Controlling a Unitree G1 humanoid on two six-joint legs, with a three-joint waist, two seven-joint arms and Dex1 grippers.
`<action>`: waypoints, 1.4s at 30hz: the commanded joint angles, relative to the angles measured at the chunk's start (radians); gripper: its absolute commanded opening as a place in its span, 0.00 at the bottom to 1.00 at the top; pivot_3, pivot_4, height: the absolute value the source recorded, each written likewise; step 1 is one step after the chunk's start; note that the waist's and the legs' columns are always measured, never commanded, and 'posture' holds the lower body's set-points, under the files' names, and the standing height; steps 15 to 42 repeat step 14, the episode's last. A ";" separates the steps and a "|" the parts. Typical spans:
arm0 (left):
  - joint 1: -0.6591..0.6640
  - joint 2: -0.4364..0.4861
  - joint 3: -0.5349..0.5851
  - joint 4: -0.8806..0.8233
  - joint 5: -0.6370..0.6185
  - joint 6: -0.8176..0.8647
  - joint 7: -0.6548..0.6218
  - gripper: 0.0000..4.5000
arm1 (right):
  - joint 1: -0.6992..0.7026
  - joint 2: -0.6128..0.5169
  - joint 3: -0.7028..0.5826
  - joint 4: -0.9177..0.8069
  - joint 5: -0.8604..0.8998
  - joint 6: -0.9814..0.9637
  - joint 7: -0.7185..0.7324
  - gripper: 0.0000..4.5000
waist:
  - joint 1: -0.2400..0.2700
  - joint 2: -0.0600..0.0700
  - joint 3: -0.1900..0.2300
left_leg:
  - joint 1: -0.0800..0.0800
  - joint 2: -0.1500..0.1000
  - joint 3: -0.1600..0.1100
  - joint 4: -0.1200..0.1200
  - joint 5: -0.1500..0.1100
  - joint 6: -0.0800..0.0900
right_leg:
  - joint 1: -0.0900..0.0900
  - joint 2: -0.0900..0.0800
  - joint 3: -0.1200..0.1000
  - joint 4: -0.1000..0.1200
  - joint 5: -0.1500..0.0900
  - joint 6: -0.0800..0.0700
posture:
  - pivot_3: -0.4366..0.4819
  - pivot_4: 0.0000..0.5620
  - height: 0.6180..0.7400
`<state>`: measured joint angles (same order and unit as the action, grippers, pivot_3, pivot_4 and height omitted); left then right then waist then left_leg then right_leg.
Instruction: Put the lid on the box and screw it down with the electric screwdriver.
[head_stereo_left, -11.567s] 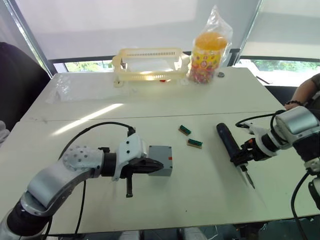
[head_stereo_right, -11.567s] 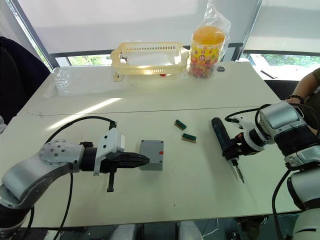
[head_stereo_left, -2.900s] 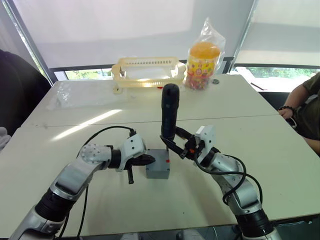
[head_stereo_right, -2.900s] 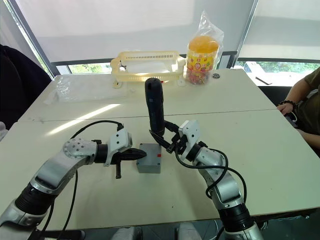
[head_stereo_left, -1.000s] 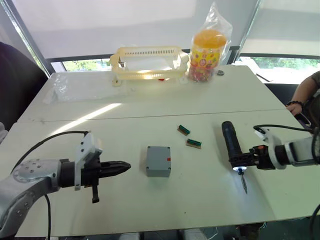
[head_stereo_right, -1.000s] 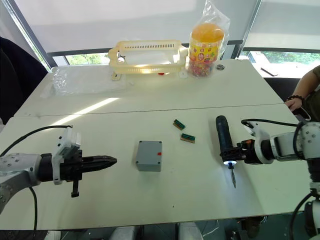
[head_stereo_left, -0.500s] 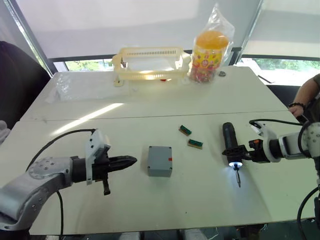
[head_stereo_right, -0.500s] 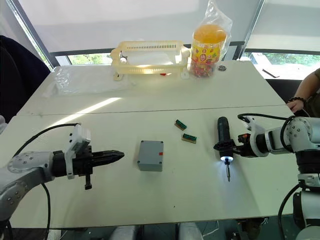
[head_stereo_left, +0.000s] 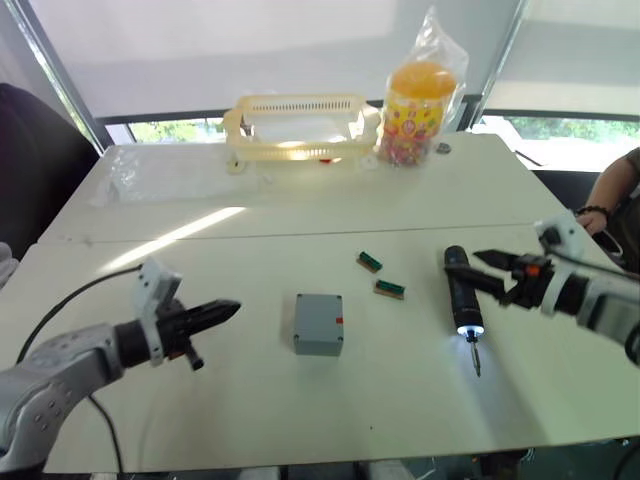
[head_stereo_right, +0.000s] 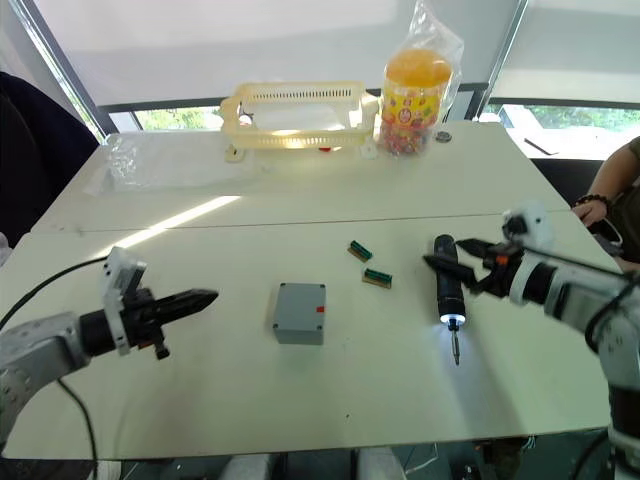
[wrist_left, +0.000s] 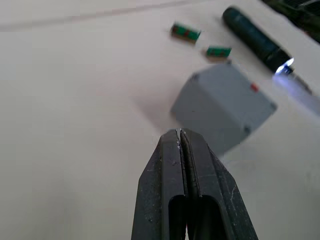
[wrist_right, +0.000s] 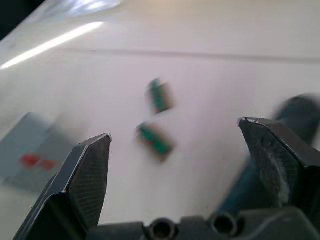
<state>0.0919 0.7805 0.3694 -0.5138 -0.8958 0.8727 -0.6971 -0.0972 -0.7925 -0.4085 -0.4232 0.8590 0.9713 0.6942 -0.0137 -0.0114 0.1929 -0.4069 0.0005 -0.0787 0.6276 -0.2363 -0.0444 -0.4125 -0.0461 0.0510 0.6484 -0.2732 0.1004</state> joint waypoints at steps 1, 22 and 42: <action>0.074 0.010 -0.015 -0.025 0.068 -0.073 -0.046 0.00 | 0.127 0.053 0.015 -0.171 0.035 -0.053 0.013 0.99 | 0.002 0.000 0.000 | 0.000 0.000 0.000 0.001 0.000 0.000 | 0.000 0.000 0.000 -0.001 -0.001 -0.002 | 0.48 0.27 1.00; 0.165 -0.017 -0.024 -0.044 0.073 -0.084 -0.054 0.00 | 0.292 0.091 0.122 -0.218 -0.059 -0.162 -0.004 0.99 | 0.002 -0.002 -0.001 | 0.002 0.000 0.003 0.003 0.000 -0.001 | 0.004 -0.004 0.001 -0.005 -0.001 -0.007 | 0.48 0.27 1.00; 0.165 -0.017 -0.024 -0.044 0.073 -0.084 -0.054 0.00 | 0.292 0.091 0.122 -0.218 -0.059 -0.162 -0.004 0.99 | 0.002 -0.002 -0.001 | 0.002 0.000 0.003 0.003 0.000 -0.001 | 0.004 -0.004 0.001 -0.005 -0.001 -0.007 | 0.48 0.27 1.00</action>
